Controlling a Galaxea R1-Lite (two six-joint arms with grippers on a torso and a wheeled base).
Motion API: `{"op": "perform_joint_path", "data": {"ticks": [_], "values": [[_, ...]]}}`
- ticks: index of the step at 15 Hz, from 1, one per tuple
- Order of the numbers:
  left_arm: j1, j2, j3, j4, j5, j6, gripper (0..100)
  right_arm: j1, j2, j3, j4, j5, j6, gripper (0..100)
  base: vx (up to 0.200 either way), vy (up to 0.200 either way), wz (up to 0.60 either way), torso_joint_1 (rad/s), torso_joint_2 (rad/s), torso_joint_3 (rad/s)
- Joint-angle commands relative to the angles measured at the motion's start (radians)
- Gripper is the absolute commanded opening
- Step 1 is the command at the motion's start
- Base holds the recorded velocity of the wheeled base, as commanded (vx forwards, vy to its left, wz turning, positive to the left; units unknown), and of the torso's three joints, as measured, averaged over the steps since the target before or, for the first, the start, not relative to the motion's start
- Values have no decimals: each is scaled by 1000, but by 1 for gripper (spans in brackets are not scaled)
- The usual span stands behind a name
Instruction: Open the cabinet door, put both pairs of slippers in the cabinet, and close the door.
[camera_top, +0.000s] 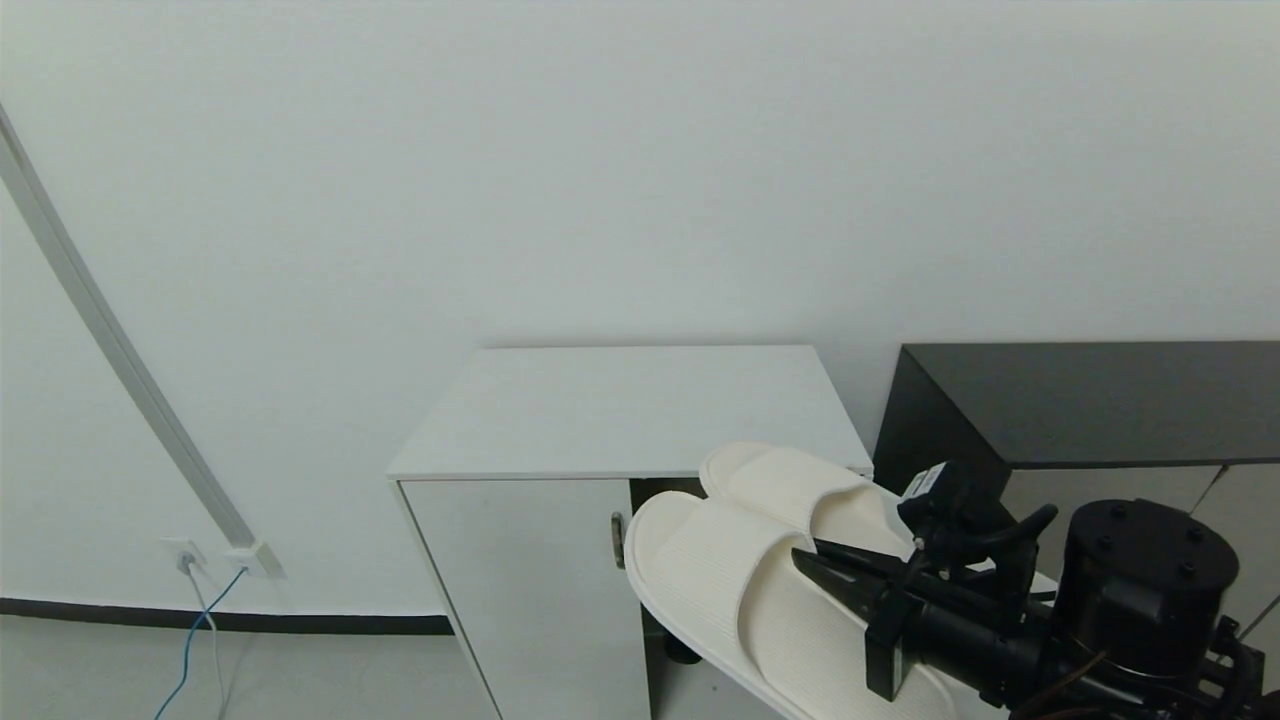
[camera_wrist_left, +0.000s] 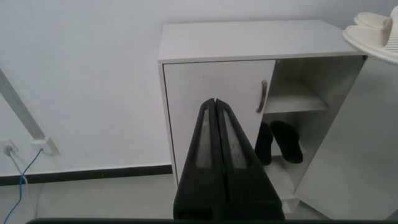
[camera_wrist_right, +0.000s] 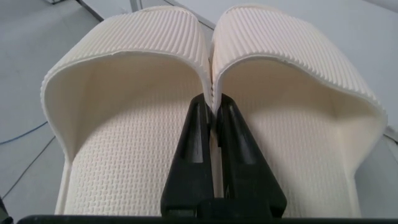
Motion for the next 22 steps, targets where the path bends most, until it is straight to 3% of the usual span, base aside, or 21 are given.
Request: {"op": "perform_joint_path", "data": {"ticks": [1, 22], "values": [[0, 0, 0, 0, 0, 0, 0, 0, 6, 0, -3, 1, 0, 0, 0, 0, 0, -144, 349, 198], [0, 0, 0, 0, 0, 0, 0, 5, 9, 14, -5, 1, -13, 0, 0, 0, 0, -192, 475, 279]]}}
